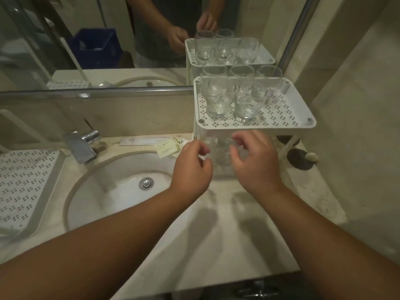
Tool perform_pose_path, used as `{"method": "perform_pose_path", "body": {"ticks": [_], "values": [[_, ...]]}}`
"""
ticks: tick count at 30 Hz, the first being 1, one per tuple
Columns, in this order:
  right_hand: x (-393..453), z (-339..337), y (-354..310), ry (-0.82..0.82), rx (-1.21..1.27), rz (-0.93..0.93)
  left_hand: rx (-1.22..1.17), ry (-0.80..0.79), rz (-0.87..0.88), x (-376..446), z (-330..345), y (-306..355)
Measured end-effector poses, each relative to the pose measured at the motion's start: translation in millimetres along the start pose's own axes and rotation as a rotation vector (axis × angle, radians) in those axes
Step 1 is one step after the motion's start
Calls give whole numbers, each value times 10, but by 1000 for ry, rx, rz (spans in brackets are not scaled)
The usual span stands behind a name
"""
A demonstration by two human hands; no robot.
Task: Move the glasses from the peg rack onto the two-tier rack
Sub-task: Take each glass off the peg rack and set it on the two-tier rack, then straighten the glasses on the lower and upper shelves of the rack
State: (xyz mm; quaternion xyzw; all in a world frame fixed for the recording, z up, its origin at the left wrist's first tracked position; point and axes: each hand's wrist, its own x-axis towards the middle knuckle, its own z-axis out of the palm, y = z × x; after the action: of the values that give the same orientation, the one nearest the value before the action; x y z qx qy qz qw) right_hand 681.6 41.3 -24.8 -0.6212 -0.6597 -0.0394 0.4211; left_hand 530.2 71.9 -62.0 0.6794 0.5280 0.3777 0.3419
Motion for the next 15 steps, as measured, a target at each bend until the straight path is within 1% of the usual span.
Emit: {"method": "perform_pose_path", "body": {"ticks": [3, 6, 10, 15], "values": [[-296, 202, -92, -124, 18, 179, 11, -23, -69, -50, -101, -236], [-506, 399, -119, -230, -22, 300, 3, -70, -122, -78, -151, -458], [-602, 617, -87, -313, -69, 371, 89, -156, -170, -54, -133, -765], [-550, 850, 74, -393, -95, 434, 187, -218, -138, 132, -27, -980]]}}
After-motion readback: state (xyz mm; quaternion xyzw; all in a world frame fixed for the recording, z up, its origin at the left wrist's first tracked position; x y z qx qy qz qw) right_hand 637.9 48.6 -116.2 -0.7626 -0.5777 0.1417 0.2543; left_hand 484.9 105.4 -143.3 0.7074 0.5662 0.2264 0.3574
